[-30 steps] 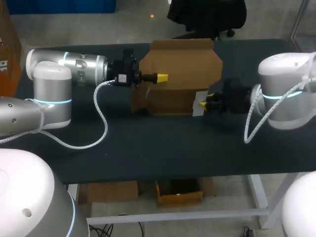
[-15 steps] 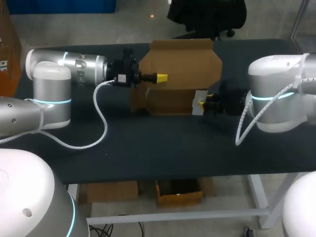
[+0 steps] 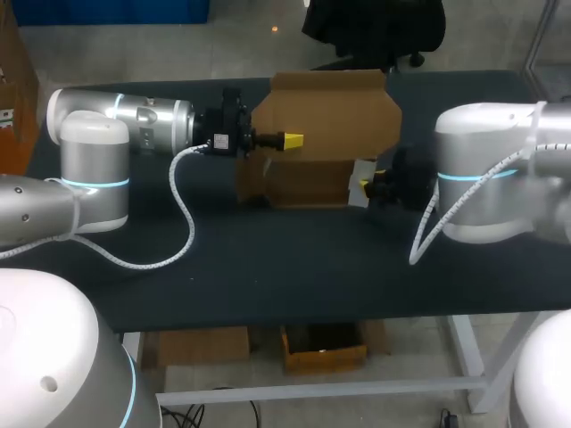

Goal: Assemble the packaging by folding the flat box into shape, placing the metal phone stand inside, and closing the box properly

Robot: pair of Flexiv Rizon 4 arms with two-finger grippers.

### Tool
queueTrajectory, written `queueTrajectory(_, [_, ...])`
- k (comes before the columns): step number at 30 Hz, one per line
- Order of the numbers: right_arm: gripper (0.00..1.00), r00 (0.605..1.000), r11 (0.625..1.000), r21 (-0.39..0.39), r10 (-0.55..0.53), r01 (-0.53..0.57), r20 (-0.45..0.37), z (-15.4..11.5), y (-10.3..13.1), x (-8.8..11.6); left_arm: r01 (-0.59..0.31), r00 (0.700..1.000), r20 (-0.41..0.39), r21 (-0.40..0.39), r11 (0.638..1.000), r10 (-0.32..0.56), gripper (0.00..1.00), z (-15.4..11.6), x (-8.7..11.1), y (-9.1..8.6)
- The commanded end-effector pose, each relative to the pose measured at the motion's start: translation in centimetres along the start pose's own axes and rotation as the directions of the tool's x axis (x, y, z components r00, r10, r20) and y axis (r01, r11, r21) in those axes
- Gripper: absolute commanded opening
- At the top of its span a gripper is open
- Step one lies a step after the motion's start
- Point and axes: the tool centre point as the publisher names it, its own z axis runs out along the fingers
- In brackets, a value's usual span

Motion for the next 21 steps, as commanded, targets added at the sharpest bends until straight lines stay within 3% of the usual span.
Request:
queueTrajectory(1, [0.38, 0.996, 1.0, -0.019, 0.013, -0.011, 0.094, 0.55, -0.19, 0.43, 0.0, 1.0, -0.001, 0.003, 1.0, 0.0, 0.0, 0.28, -0.06, 0.34])
queueTrajectory(21, [0.34, 0.961, 0.993, -0.055, 0.115, -0.104, 0.253, 0.91, -0.11, 0.0, 0.0, 1.0, -0.001, 0.003, 1.0, 0.0, 0.0, 0.28, -0.06, 0.34])
